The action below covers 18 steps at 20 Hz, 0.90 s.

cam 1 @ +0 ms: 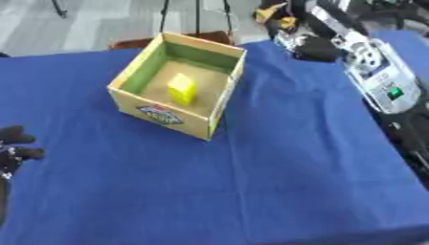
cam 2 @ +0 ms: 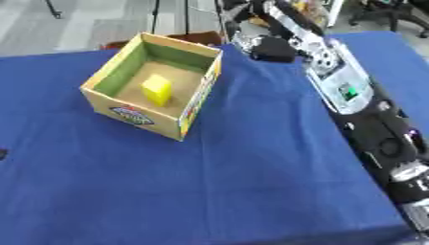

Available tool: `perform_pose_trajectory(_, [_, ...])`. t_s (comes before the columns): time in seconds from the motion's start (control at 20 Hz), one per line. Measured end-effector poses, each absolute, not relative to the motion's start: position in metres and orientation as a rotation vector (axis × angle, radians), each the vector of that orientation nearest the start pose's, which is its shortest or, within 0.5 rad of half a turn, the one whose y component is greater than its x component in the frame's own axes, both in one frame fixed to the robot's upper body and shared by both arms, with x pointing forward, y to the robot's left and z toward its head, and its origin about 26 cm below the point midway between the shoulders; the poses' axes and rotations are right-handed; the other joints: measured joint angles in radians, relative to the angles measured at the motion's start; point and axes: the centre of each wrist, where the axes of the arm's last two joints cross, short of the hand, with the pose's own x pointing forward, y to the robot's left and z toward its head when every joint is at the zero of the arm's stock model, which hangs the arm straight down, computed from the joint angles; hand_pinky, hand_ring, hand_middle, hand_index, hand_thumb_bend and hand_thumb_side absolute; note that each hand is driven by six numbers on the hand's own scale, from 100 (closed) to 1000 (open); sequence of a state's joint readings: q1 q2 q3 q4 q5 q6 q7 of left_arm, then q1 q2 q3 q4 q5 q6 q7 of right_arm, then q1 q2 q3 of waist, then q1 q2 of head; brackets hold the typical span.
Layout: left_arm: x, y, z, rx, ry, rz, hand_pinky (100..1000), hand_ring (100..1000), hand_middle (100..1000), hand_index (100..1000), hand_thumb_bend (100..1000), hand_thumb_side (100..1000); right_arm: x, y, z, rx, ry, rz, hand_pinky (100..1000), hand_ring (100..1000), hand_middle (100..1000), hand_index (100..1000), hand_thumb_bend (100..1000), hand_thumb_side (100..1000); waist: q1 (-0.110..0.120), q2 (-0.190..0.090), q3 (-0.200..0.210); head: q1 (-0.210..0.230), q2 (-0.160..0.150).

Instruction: Pick up objects on the table and place them in the box.

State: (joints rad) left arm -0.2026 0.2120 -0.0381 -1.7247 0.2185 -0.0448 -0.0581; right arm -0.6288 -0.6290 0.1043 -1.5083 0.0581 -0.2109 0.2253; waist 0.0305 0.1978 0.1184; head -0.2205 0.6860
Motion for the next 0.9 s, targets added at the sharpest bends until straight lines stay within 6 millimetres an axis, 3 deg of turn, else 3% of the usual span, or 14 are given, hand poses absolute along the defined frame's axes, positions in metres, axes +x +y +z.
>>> perform_pose_trajectory(0.9, [0.318,0.257,0.092,-0.155,-1.937,-0.153,728,516,585,740,638,930,0.373,-0.313,0.225,-0.306,-2.133,0.853,809,644,727,850,100,527,0.011,0.019,-0.009,0.026,0.017])
